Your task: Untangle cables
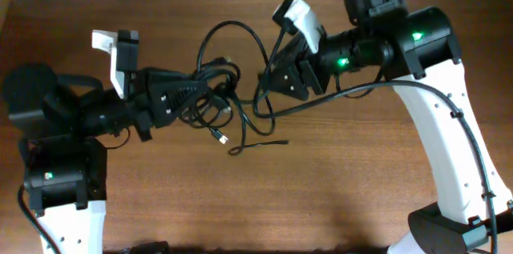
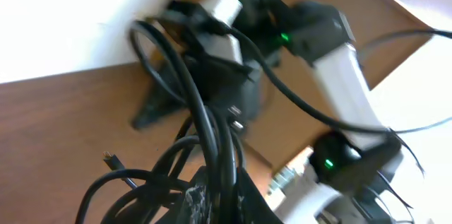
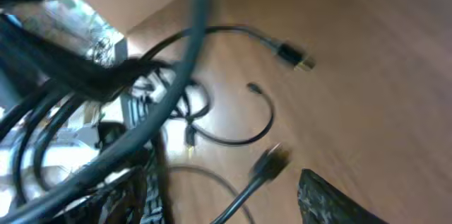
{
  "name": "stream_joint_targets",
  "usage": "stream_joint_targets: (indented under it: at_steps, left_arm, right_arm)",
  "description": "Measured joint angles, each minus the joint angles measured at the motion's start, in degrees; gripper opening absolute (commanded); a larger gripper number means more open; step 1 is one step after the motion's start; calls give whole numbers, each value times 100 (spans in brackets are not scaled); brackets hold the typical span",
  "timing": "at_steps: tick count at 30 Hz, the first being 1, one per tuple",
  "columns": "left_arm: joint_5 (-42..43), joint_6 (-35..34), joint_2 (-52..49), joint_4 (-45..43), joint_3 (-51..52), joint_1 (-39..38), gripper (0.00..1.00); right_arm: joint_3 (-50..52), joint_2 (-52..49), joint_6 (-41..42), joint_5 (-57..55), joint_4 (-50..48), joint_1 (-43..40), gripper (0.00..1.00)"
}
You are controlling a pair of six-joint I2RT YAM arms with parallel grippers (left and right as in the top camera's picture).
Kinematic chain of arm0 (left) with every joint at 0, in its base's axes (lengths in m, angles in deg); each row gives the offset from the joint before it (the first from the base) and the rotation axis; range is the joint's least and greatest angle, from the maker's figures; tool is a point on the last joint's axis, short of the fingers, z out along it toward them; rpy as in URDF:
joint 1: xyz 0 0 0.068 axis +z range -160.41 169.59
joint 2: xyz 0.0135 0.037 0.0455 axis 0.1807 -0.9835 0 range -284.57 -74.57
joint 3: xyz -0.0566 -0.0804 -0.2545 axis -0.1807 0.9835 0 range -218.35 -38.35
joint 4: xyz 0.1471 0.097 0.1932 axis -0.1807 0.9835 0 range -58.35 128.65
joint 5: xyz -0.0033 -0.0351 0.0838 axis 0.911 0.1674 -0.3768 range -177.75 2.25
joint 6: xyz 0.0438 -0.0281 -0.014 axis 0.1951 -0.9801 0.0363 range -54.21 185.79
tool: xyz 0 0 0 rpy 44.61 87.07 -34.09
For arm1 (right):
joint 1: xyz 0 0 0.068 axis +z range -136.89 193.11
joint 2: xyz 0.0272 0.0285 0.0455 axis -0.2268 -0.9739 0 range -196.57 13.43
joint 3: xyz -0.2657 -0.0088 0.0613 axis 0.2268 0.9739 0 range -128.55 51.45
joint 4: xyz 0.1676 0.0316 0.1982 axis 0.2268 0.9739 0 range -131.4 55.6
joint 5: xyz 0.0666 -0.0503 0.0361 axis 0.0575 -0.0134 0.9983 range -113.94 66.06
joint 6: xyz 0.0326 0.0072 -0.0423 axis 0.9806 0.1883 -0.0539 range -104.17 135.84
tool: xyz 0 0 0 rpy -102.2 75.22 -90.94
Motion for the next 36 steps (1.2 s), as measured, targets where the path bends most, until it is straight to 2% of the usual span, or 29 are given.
stream_joint_targets:
  at_steps: [4, 8, 10, 12, 14, 18, 21, 25, 26, 27, 28, 29, 35, 36]
  left_arm:
    - [319, 44, 0, -17, 0, 0, 11]
    - [133, 190, -4, -20, 0, 0, 1]
    - [-7, 138, -125, -20, -2, 0, 0]
    - [-31, -13, -415, -28, -4, 0, 0]
    - [-24, -105, -726, -24, -4, -4, 0]
    - [4, -199, -852, -341, -4, -146, 2]
    - [92, -350, -855, -538, -4, -179, 12]
    - [369, -415, -852, -564, -4, -179, 9]
    - [398, -411, -855, -564, -4, -179, 8]
    - [433, -413, -855, -568, -7, -179, 8]
    - [470, -413, -852, -573, -7, -179, 7]
    - [496, -415, -852, -577, -9, -179, 6]
    - [616, -413, -852, -584, -9, -179, 10]
    - [619, -417, -852, -584, -9, -179, 9]
  right_arm:
    - [0, 0, 238, 461, -321, -15, 63]
    - [0, 0, 251, 1178, -461, -15, 61]
    - [0, 0, -59, 1615, -466, -15, 61]
    - [0, 0, -442, 1982, -573, -15, 53]
    - [0, 0, -597, 2135, -704, -15, 53]
    - [0, 0, -706, 2234, -717, -15, 60]
    - [0, 0, -723, 2210, -719, -15, 79]
    - [0, 0, -693, 2188, -1049, -15, 81]
    - [2, 0, -614, 2184, -1211, -15, 78]
    - [0, 0, -411, 2179, -1515, -15, 68]
    - [0, 0, -214, 2170, -1746, -15, 47]
    - [0, 0, 26, 2168, -1987, -15, 4]
    - [0, 0, 614, 2168, -2173, -15, 4]
    - [0, 0, 656, 2168, -2175, -15, 45]
